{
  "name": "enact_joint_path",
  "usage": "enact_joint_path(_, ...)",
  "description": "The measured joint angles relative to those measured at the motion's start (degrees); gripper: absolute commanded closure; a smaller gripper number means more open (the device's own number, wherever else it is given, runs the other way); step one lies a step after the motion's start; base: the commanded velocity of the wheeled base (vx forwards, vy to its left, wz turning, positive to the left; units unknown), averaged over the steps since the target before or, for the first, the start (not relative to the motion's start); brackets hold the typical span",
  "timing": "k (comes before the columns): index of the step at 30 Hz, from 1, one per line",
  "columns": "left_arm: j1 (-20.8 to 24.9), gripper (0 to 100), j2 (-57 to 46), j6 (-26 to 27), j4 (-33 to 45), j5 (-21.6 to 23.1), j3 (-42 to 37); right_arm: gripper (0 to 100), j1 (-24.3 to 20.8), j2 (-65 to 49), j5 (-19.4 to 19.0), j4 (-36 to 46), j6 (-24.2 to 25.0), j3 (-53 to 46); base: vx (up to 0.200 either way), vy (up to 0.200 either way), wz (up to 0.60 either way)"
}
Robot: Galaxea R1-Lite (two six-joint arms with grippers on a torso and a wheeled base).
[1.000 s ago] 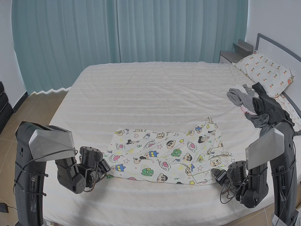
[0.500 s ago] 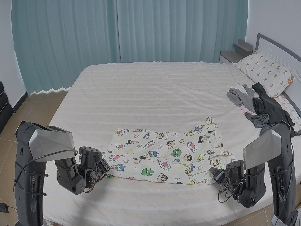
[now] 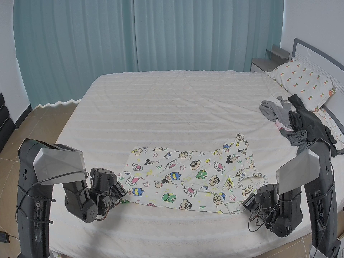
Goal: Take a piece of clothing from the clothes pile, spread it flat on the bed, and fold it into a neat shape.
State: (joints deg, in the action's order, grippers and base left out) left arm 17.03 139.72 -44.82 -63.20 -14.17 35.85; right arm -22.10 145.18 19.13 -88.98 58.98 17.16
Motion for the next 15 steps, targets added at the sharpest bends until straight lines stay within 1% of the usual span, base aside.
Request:
enact_joint_path(6,0.2,100,-0.2,0.5,-0.4,-0.1,-1.3,100,-0.1,-0.8,-0.1,0.0,-0.5,-0.7,0.000,0.000,0.00)
enact_joint_path(15,0.1,100,-1.4,1.9,-0.9,0.0,-4.0,100,-0.2,-4.0,-1.3,0.0,-2.1,-4.8,0.000,0.000,0.00)
